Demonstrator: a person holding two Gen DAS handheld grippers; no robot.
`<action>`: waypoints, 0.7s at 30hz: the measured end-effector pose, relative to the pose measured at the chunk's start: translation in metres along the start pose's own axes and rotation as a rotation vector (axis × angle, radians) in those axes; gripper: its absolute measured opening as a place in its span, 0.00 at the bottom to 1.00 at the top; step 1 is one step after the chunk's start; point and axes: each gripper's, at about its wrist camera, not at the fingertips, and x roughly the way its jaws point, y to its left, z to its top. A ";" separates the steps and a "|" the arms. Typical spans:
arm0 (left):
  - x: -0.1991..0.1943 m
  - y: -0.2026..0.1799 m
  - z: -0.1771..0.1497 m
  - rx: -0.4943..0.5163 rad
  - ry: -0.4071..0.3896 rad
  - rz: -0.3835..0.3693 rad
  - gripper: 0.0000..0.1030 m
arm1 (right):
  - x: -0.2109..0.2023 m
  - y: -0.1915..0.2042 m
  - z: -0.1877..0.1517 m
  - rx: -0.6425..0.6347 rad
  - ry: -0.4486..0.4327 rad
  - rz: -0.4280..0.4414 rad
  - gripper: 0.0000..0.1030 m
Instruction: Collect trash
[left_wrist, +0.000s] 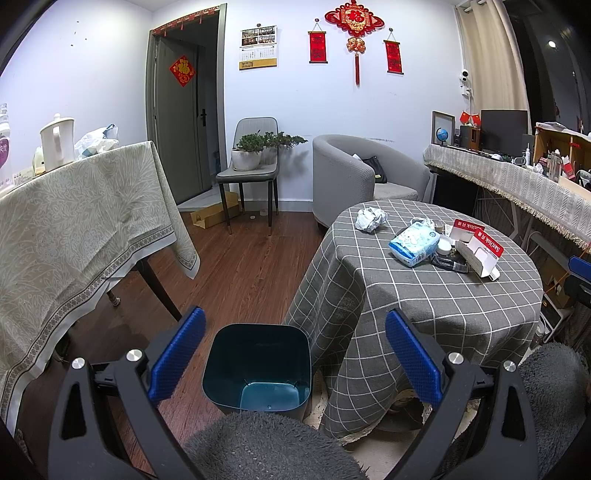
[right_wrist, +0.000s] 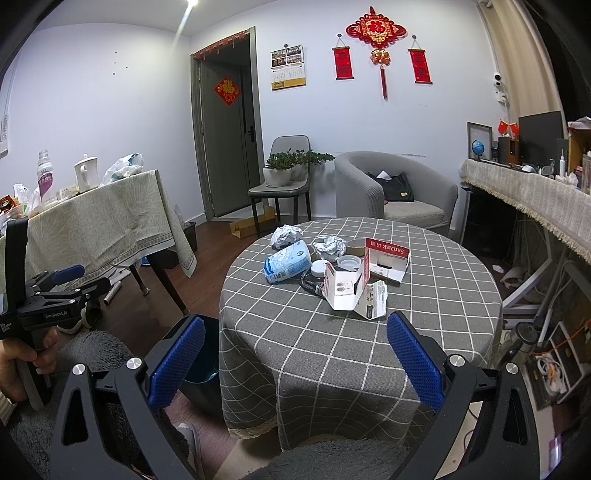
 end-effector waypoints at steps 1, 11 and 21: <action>0.000 0.000 0.000 0.000 0.000 0.000 0.97 | 0.000 0.000 0.000 0.000 0.000 0.000 0.97; 0.001 0.001 0.004 -0.010 0.025 -0.014 0.97 | -0.003 -0.002 0.004 0.005 0.002 0.001 0.97; -0.014 0.012 0.010 -0.062 0.015 -0.108 0.96 | -0.009 0.002 0.007 0.039 0.001 -0.001 0.97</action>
